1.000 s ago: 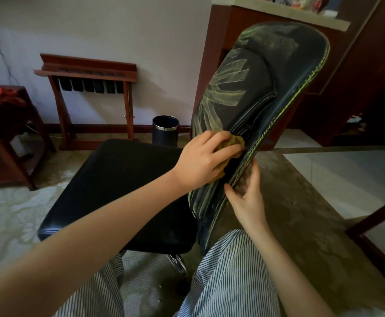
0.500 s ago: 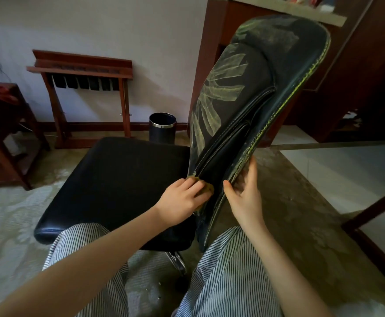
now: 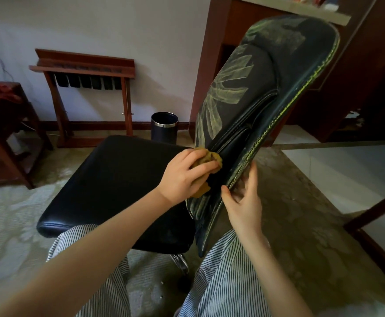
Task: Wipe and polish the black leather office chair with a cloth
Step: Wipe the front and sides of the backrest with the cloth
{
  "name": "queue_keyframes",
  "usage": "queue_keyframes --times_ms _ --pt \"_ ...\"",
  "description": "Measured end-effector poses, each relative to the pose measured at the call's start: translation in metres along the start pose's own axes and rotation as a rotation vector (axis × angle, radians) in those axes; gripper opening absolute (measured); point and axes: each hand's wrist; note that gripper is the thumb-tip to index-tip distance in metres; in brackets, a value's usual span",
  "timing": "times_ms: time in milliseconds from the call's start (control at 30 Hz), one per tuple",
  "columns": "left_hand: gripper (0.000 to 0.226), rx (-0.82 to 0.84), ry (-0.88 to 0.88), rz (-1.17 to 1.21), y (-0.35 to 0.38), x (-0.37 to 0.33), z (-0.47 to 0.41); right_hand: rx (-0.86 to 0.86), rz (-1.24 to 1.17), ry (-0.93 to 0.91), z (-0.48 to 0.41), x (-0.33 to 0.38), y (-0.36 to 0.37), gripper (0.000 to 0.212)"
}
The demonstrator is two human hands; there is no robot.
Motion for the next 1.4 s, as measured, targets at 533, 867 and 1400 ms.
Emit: queue_keyframes --times_ms 533,867,1400 --pt "0.018 0.206 -0.376 0.106 -0.015 -0.004 0.125 0.018 -0.019 0.112 -0.003 0.0 -0.001 0.085" --pt "0.023 -0.158 -0.379 0.143 -0.001 -0.015 0.032 0.053 -0.059 0.159 0.01 -0.019 0.008 0.083" --pt "0.023 0.086 -0.342 -0.036 0.013 -0.015 0.135 0.012 0.008 0.144 0.006 -0.026 0.01 0.079"
Point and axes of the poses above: each hand's wrist, its own z-axis away from the middle knuckle, its own y-axis out of the palm, x = y × z, and after that the axes turned 14 degrees about -x, right-handed
